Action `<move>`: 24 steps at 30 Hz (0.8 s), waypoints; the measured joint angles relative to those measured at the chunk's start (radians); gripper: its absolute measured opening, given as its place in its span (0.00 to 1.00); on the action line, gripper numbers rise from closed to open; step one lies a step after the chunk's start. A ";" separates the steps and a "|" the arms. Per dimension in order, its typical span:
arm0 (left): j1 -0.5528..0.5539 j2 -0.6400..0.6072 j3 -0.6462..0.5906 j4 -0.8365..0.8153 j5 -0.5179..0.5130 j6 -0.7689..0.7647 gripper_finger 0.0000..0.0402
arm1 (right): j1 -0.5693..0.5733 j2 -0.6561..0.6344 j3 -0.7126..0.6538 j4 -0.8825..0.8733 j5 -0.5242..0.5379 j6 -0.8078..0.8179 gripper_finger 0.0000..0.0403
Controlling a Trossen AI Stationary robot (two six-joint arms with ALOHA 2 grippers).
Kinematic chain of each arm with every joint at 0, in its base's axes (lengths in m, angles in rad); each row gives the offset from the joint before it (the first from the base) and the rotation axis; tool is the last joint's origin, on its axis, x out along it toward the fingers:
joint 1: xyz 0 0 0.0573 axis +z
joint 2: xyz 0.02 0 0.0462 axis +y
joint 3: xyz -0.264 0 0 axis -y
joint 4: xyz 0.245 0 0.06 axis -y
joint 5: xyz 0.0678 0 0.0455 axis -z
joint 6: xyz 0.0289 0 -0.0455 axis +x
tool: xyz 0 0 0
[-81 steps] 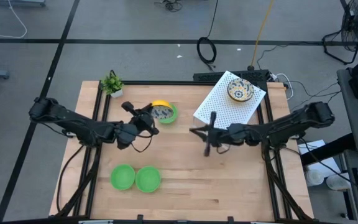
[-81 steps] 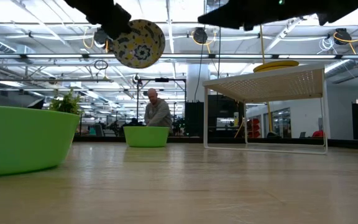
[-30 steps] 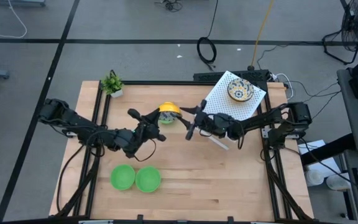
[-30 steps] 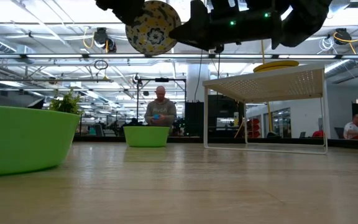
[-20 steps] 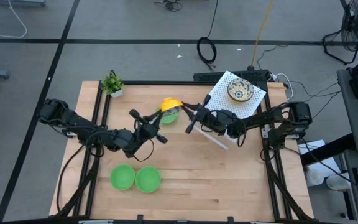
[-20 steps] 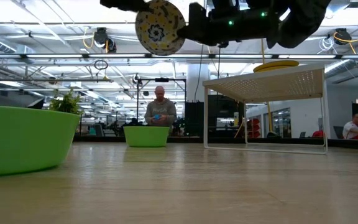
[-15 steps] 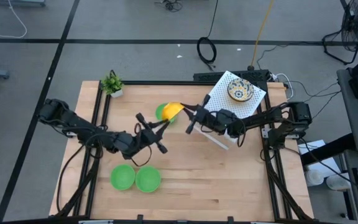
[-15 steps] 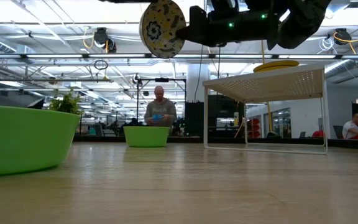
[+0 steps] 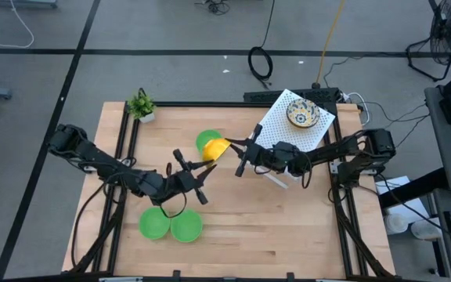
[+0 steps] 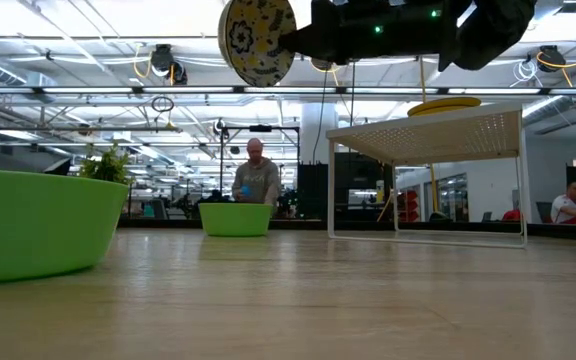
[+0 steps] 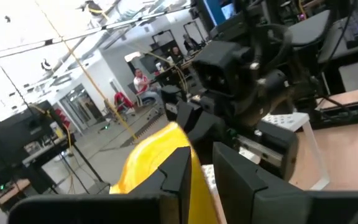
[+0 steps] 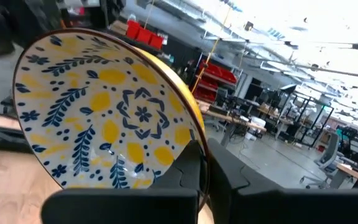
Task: Pick & Place Mini bowls
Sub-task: Stack the right yellow patterned bowl on top of the other yellow patterned bowls on the shelf
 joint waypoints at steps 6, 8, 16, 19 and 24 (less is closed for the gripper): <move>-0.032 0.000 0.000 0.045 -0.004 0.051 0.18 | -0.002 -0.077 0.000 -0.147 0.022 0.018 0.00; -0.042 0.000 0.000 0.048 -0.005 0.065 0.18 | -0.002 -0.104 0.000 -0.199 0.041 0.017 0.00; -0.047 0.000 0.000 0.039 -0.086 0.079 0.18 | -0.002 -0.229 0.000 -0.341 0.061 0.009 0.00; -0.047 0.000 0.000 0.013 -0.130 0.053 0.18 | -0.011 -0.323 0.008 -0.409 0.059 0.002 0.00; -0.046 0.001 -0.001 -0.018 -0.141 0.026 0.18 | -0.049 -0.445 0.156 -0.805 0.059 0.054 0.00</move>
